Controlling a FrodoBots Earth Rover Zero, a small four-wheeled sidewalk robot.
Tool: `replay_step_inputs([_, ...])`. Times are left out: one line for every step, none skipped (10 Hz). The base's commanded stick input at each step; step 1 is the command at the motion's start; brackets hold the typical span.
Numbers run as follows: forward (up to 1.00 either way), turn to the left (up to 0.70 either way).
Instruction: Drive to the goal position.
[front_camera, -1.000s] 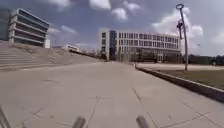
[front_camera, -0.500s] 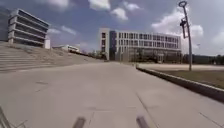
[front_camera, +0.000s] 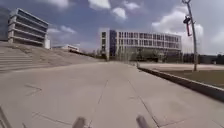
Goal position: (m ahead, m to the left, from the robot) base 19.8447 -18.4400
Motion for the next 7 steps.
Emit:
replay_step_inputs([0.70,0.00])
replay_step_inputs([0.70,0.01])
replay_step_inputs([0.70,0.01])
replay_step_inputs([0.70,0.01])
replay_step_inputs([0.70,0.01])
replay_step_inputs([0.70,0.01])
replay_step_inputs([0.70,0.01])
